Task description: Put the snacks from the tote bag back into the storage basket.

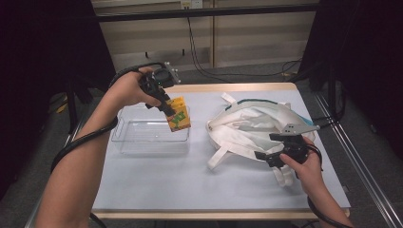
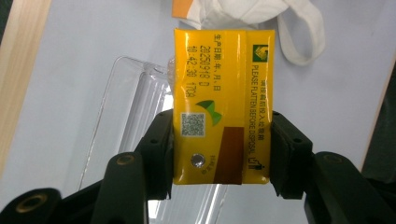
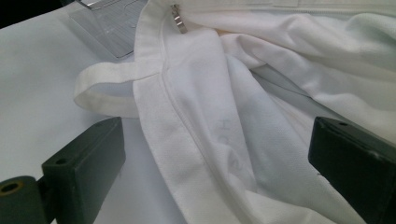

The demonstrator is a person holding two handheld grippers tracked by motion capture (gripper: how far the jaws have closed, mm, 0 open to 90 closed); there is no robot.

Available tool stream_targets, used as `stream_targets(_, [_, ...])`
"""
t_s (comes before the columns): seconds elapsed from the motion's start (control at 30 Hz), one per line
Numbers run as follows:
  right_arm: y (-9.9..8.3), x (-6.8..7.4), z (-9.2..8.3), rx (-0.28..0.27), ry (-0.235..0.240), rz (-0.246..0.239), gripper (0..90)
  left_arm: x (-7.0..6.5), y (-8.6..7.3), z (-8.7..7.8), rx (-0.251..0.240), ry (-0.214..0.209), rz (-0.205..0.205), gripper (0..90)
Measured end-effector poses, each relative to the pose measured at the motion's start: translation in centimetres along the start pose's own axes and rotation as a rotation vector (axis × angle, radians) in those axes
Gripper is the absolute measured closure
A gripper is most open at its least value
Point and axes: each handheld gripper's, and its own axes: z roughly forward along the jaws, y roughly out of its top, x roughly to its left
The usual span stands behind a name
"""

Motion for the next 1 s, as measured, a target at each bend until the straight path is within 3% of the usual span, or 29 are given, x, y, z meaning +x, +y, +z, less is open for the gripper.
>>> stream_targets(0.13, [0.0,0.0,0.0,0.002,0.000,-0.002,3.8,0.3,-0.4,0.1,0.029,-0.011,-0.008,50.2])
stream_targets(0.17, [0.0,0.0,0.0,0.001,0.002,-0.002,3.8,0.2,-0.5,0.3,0.012,0.005,-0.010,50.1])
stream_targets(0.2, [0.0,0.0,0.0,0.001,0.000,-0.002,3.8,0.4,-0.6,0.2,0.028,-0.023,-0.008,50.2])
stream_targets(0.23, [0.0,0.0,0.0,0.001,0.000,-0.002,3.8,0.3,-0.7,0.5,0.018,-0.002,-0.016,50.1])
stream_targets(0.33, [0.0,0.0,0.0,0.002,0.000,-0.001,3.8,0.3,-0.8,0.6,0.034,-0.025,-0.013,50.1])
stream_targets(0.47, [0.0,0.0,0.0,0.001,0.000,0.000,3.8,0.4,-1.0,0.9,0.041,-0.027,-0.009,50.1])
stream_targets(0.5, [0.0,0.0,0.0,0.001,-0.001,0.000,3.8,0.3,-1.1,1.1,0.040,-0.011,-0.006,50.1])
stream_targets(0.53, [0.0,-0.1,0.0,0.001,0.000,0.000,3.8,0.4,-1.1,1.0,0.047,-0.035,-0.005,50.1])
stream_targets(0.57, [0.0,-0.1,0.0,0.001,-0.001,-0.002,3.8,0.3,-1.2,1.3,0.030,-0.014,-0.012,50.1])
stream_targets(0.6, [0.0,-0.1,0.1,0.003,-0.001,0.000,3.8,0.3,-1.1,1.3,0.048,-0.044,-0.002,50.1])
stream_targets(0.8, [0.0,0.0,0.2,0.005,0.003,-0.002,3.8,0.4,-1.1,1.6,0.065,-0.049,0.024,50.0])
stream_targets(0.83, [0.0,0.0,0.1,0.005,0.002,-0.002,3.8,0.3,-1.2,1.7,0.058,-0.030,0.016,50.1])
stream_targets(0.9, [0.0,0.0,0.1,0.004,0.003,-0.003,3.8,0.4,-1.3,1.8,0.057,-0.051,0.016,50.0])
stream_targets(1.0, [-0.1,-0.1,0.1,0.005,0.001,-0.003,3.9,0.3,-1.4,2.1,0.058,-0.038,0.020,50.0])
